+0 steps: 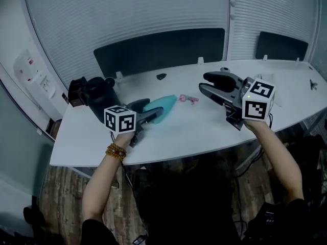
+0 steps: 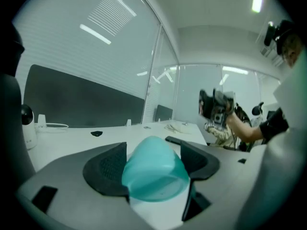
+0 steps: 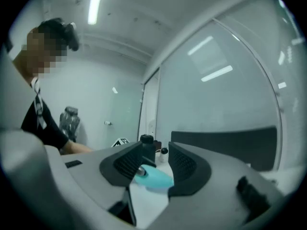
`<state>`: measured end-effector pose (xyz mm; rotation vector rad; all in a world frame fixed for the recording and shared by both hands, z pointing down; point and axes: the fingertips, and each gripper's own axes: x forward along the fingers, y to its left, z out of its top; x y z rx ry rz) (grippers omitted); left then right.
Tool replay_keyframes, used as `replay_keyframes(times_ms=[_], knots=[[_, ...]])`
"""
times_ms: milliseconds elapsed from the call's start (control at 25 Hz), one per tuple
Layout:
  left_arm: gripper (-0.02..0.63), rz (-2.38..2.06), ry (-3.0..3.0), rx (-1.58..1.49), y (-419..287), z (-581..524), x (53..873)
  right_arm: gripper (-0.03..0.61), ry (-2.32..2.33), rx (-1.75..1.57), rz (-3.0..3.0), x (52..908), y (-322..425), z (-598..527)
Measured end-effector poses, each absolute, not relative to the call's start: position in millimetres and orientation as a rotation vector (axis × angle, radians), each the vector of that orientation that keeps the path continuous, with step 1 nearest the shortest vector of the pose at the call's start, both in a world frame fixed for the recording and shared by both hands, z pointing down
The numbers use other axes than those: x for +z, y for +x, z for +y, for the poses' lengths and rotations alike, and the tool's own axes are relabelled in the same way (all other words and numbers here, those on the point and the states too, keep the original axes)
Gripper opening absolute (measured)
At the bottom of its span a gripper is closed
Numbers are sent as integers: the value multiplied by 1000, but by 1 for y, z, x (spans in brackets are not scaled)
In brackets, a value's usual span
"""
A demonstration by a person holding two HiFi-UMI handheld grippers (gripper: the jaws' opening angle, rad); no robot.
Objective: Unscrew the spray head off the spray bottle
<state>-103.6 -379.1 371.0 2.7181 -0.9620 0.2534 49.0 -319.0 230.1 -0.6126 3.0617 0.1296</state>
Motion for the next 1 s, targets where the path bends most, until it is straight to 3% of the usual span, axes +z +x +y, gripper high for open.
replay_keyframes(times_ms=[160, 280, 520, 640, 800, 1000], knots=[[356, -925, 2658, 8, -116, -371, 341, 167, -490, -654, 2889, 297, 30, -347], [356, -904, 2630, -146, -124, -363, 323, 169, -373, -977, 2703, 326, 10, -365], [357, -749, 2691, -367, -124, -341, 289, 170, -198, -706, 2775, 299, -32, -352], [357, -686, 2780, -336, -112, -332, 284, 188, -154, -641, 2783, 283, -44, -345], [354, -677, 2891, -117, -97, -329, 301, 187, -177, -494, 2846, 274, -44, -343], [348, -739, 3039, 402, -88, -335, 344, 187, -189, -214, 3033, 290, -60, -333]])
